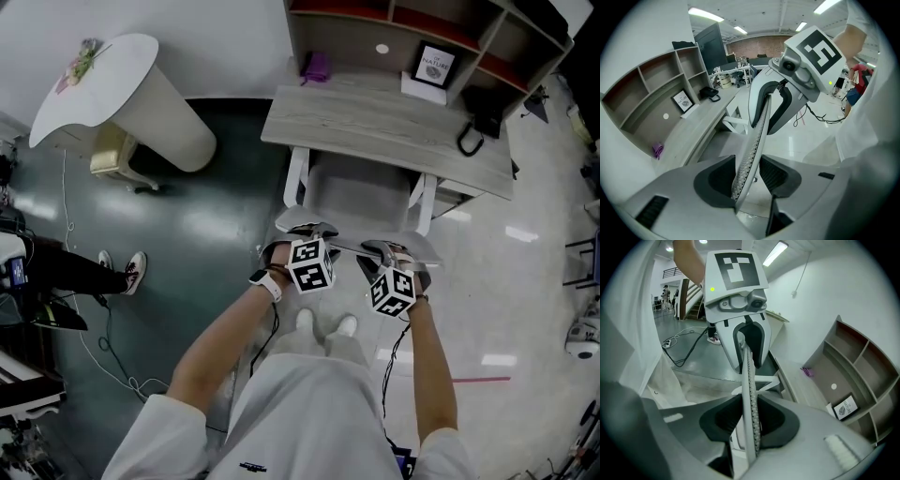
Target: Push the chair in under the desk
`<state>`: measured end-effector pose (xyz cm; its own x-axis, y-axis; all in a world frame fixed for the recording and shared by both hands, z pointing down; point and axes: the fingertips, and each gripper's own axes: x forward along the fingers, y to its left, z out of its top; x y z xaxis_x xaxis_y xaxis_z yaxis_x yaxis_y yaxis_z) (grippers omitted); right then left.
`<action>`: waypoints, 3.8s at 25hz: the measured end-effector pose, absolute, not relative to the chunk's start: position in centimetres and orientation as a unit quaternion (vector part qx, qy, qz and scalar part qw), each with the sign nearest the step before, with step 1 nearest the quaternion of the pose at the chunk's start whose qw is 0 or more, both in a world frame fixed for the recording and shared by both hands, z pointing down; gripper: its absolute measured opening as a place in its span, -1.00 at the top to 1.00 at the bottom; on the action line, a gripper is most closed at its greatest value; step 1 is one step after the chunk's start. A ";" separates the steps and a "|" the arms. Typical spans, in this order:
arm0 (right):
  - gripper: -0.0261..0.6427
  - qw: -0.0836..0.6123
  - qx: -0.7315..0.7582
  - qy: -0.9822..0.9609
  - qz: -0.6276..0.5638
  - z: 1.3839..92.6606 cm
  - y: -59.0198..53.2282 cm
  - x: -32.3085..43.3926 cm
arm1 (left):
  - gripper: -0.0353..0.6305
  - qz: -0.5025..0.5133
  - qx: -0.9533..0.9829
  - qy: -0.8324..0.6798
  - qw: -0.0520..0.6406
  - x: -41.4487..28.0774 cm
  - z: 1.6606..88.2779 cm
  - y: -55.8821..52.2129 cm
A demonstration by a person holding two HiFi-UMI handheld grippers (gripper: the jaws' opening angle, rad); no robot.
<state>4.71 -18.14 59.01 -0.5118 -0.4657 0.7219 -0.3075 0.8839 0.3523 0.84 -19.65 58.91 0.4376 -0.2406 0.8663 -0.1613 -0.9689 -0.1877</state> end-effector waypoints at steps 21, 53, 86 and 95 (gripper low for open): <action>0.59 0.475 0.244 -0.835 -0.130 58.6 -30.3 8.2 | 0.38 -0.508 -0.847 0.151 0.044 4.2 58.2 -31.5; 0.39 0.390 0.355 -0.830 -0.179 50.8 -33.3 7.7 | 0.54 -0.357 -0.903 0.238 0.035 4.8 52.0 -32.3; 0.89 0.129 0.573 -0.810 -0.007 34.9 -6.9 9.9 | 0.88 -0.084 -0.907 0.404 -0.089 -3.7 34.0 -7.8; 0.89 0.119 0.564 -0.817 -0.002 34.0 -2.9 10.9 | 0.88 -0.086 -0.897 0.428 -0.071 -5.4 33.0 -5.6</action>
<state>10.86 -2.87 33.98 -0.3361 -0.9222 0.1915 -0.9212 0.3642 0.1372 -5.43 -5.59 32.96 0.6198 -0.7550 0.2138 -0.7792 -0.6245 0.0534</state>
